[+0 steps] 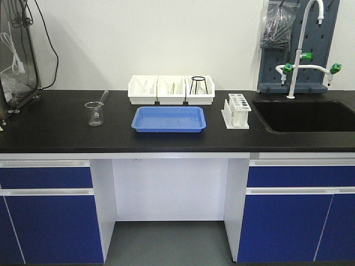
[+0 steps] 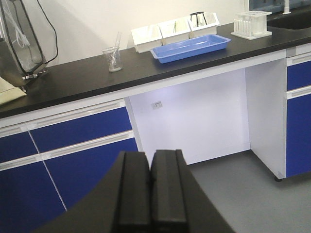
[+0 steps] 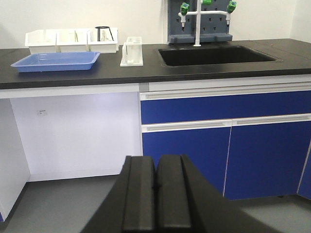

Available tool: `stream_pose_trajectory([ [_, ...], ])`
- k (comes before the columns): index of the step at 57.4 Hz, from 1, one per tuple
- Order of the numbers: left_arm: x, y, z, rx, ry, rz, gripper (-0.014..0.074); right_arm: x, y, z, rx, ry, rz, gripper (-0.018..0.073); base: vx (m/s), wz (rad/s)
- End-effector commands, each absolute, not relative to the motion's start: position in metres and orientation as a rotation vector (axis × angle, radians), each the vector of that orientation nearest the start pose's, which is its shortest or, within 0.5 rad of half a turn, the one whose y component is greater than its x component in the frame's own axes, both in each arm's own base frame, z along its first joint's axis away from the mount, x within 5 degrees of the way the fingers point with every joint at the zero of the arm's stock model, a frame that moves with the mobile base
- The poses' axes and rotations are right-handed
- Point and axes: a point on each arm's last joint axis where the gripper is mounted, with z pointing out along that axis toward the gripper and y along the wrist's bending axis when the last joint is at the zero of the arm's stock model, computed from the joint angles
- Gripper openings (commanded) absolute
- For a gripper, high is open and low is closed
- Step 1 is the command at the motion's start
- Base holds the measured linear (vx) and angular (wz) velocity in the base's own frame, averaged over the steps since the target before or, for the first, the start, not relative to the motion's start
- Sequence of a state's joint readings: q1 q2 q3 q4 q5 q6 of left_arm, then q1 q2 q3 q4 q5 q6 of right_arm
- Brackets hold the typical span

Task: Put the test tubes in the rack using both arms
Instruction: 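Drive the base forward toward the bench with the white bins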

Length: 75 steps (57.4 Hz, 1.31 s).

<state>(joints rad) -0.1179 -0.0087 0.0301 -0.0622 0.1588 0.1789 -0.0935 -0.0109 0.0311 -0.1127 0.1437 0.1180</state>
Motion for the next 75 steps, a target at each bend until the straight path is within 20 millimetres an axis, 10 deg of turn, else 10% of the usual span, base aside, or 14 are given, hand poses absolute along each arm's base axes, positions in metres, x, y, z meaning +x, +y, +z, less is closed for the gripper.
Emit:
stream_pose_trajectory([
  [1,0.0568,-0.0071,0.1886,0.176,1.585,-0.016,-0.0015,0.0565,-0.0060,0.1946,0.071,1.567,-0.087,-0.0008,0.00,0.00],
  [75,0.0568,-0.0071,0.1886,0.176,1.585,-0.016,-0.0015,0.0565,-0.0060,0.1946,0.071,1.567,-0.087,-0.0008,0.09,-0.01],
])
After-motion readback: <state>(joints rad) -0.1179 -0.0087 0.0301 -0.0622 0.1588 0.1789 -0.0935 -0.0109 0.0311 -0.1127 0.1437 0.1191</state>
